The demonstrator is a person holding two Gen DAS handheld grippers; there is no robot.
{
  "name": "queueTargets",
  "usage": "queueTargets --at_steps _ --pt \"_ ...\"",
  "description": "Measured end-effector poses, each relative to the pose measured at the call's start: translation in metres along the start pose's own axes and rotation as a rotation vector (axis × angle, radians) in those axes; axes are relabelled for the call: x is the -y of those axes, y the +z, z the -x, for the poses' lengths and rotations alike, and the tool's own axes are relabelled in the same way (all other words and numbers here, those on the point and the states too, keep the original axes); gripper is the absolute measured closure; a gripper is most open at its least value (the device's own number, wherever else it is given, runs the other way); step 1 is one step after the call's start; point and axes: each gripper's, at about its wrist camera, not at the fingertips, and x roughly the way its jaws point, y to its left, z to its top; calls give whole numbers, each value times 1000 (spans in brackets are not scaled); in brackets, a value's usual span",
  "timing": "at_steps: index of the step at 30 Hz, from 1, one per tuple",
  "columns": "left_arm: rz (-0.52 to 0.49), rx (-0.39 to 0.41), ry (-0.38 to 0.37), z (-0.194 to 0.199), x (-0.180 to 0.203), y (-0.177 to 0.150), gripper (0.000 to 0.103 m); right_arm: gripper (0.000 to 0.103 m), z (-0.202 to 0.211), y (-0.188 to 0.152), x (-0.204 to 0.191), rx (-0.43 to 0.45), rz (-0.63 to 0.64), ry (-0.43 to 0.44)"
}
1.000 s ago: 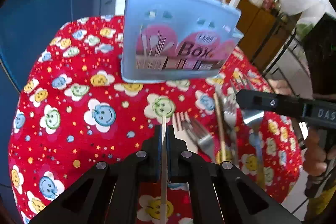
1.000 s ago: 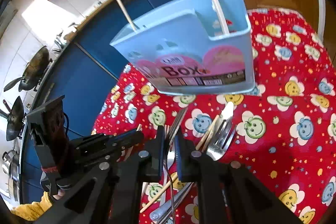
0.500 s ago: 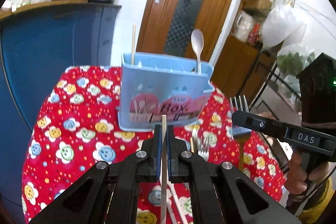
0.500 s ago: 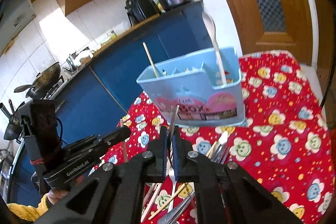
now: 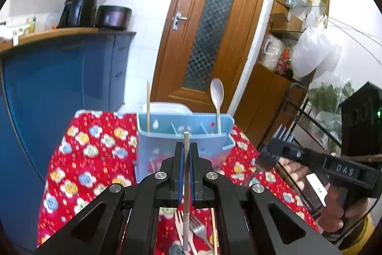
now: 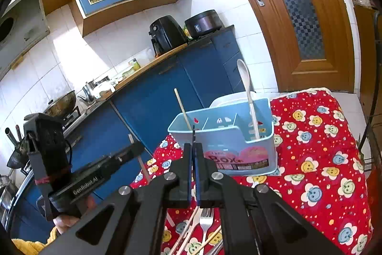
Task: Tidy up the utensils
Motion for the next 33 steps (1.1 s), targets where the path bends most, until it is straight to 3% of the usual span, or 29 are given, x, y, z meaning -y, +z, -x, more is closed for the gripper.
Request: queueTargets --at_steps 11,19,25,33 --pt "-34 108 31 -1 7 69 99 100 12 36 -3 36 -7 10" --pt "-1 171 70 -20 1 119 99 100 23 78 -11 95 28 0" --pt "7 196 106 -42 -3 135 99 100 14 102 -3 133 16 -17" --pt "4 162 151 -80 -16 127 99 100 -19 110 20 117 -10 -45"
